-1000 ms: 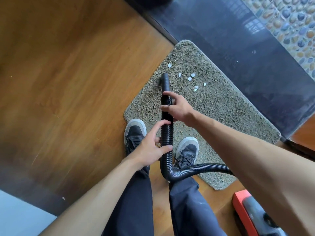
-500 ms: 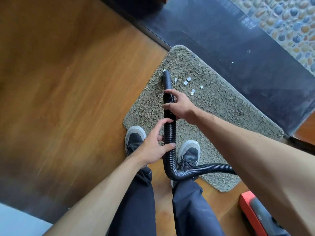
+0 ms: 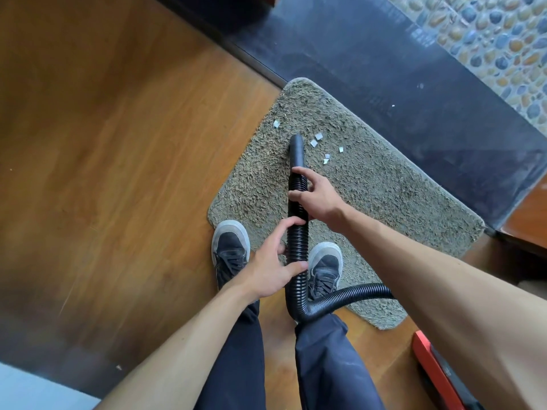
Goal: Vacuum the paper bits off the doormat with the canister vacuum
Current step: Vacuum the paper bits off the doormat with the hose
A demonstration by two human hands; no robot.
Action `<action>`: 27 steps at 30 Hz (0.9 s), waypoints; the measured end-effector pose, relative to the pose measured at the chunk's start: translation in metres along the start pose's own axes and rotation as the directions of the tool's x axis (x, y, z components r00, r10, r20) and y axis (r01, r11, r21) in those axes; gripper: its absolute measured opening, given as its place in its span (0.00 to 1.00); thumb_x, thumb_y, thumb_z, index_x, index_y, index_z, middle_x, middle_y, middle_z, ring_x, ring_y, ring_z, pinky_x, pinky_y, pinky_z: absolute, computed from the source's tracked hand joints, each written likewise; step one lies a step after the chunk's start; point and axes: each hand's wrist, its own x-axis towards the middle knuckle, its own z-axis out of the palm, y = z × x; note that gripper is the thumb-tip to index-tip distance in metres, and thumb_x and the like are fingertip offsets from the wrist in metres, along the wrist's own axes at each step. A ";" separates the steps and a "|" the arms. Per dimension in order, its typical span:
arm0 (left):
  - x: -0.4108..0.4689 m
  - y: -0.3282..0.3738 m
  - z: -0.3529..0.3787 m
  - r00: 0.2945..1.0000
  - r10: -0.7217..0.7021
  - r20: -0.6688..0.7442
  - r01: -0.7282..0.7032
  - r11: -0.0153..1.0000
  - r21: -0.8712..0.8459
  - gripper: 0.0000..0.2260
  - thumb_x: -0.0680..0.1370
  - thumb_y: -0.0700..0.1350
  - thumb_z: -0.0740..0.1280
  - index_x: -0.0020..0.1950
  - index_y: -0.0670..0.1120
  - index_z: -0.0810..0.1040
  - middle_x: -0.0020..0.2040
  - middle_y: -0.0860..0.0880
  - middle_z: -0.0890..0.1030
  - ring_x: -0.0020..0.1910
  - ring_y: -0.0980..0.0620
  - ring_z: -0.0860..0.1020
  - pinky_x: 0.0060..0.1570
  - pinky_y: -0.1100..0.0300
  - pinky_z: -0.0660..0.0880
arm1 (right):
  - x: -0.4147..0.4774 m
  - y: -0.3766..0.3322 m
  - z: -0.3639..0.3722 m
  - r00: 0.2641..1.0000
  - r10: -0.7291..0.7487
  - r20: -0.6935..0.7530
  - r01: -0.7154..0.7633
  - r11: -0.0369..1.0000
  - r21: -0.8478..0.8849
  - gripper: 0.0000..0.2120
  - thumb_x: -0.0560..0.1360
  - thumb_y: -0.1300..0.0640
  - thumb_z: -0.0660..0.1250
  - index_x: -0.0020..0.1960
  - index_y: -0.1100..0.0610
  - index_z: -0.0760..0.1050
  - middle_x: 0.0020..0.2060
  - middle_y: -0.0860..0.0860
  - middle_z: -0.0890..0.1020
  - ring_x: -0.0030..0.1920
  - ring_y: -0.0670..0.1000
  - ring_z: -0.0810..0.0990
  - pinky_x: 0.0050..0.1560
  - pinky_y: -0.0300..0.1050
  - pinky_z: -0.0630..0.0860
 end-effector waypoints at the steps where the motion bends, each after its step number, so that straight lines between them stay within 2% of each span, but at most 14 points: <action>1: 0.000 0.000 -0.001 1.000 0.009 -0.011 -0.009 1.000 -0.008 0.29 0.77 0.34 0.69 0.64 0.67 0.67 0.45 0.43 0.77 0.38 0.47 0.77 0.45 0.45 0.81 | 0.001 -0.003 0.002 1.000 -0.009 0.007 0.009 1.000 0.000 0.29 0.75 0.63 0.68 0.73 0.50 0.66 0.56 0.58 0.79 0.49 0.55 0.83 0.53 0.56 0.81; 3: 0.000 0.000 -0.003 0.999 0.028 -0.045 -0.028 0.999 -0.018 0.30 0.76 0.34 0.69 0.63 0.67 0.67 0.46 0.44 0.78 0.38 0.48 0.77 0.43 0.47 0.81 | 0.005 -0.011 0.007 0.999 -0.031 0.025 0.031 0.999 -0.017 0.29 0.76 0.64 0.67 0.74 0.50 0.66 0.56 0.58 0.79 0.49 0.54 0.83 0.54 0.56 0.81; 7: 0.004 0.004 -0.011 0.994 0.034 -0.105 -0.040 0.998 -0.057 0.30 0.76 0.32 0.69 0.63 0.67 0.68 0.49 0.43 0.80 0.44 0.44 0.80 0.48 0.38 0.81 | 0.016 -0.030 0.018 0.996 -0.066 0.056 0.070 0.995 -0.070 0.30 0.74 0.63 0.68 0.73 0.48 0.66 0.57 0.58 0.79 0.51 0.56 0.83 0.55 0.58 0.81; 12: 0.008 0.009 -0.019 0.994 0.039 -0.105 -0.044 0.998 -0.047 0.30 0.76 0.33 0.69 0.62 0.67 0.68 0.49 0.42 0.80 0.45 0.41 0.81 0.46 0.34 0.80 | 0.024 -0.038 0.018 0.997 -0.069 0.041 0.072 0.993 -0.093 0.30 0.75 0.64 0.67 0.73 0.48 0.67 0.58 0.57 0.79 0.52 0.55 0.82 0.55 0.58 0.80; 16: 0.006 0.008 -0.013 0.996 0.007 -0.085 -0.012 0.998 -0.063 0.31 0.76 0.33 0.69 0.64 0.66 0.67 0.51 0.32 0.78 0.40 0.39 0.78 0.45 0.30 0.78 | 0.018 -0.031 0.012 0.998 -0.046 0.047 0.050 0.994 -0.094 0.30 0.75 0.64 0.67 0.74 0.49 0.66 0.60 0.57 0.78 0.52 0.55 0.82 0.55 0.58 0.80; 19: 0.002 0.002 -0.006 0.998 -0.002 -0.060 -0.002 0.998 -0.058 0.31 0.76 0.33 0.69 0.66 0.66 0.67 0.48 0.37 0.78 0.38 0.41 0.76 0.46 0.29 0.77 | 0.010 -0.022 0.007 0.999 0.001 0.044 0.002 0.998 -0.067 0.29 0.75 0.63 0.68 0.73 0.47 0.66 0.59 0.57 0.78 0.51 0.55 0.83 0.54 0.59 0.81; 24: -0.002 0.000 0.004 1.000 0.004 -0.013 -0.005 0.999 -0.050 0.30 0.77 0.33 0.69 0.64 0.67 0.68 0.48 0.43 0.78 0.38 0.49 0.79 0.46 0.43 0.82 | -0.002 -0.006 -0.001 0.999 0.043 0.025 -0.043 0.999 0.007 0.28 0.76 0.64 0.67 0.73 0.48 0.66 0.58 0.58 0.79 0.50 0.56 0.83 0.47 0.52 0.82; 27: 0.001 0.004 0.007 1.000 0.008 -0.004 -0.009 0.999 -0.050 0.30 0.77 0.33 0.68 0.64 0.66 0.67 0.48 0.45 0.78 0.39 0.51 0.78 0.41 0.54 0.82 | -0.002 -0.003 -0.006 0.999 0.033 -0.003 -0.032 0.999 0.024 0.28 0.76 0.64 0.68 0.72 0.48 0.67 0.57 0.58 0.79 0.50 0.56 0.83 0.50 0.54 0.82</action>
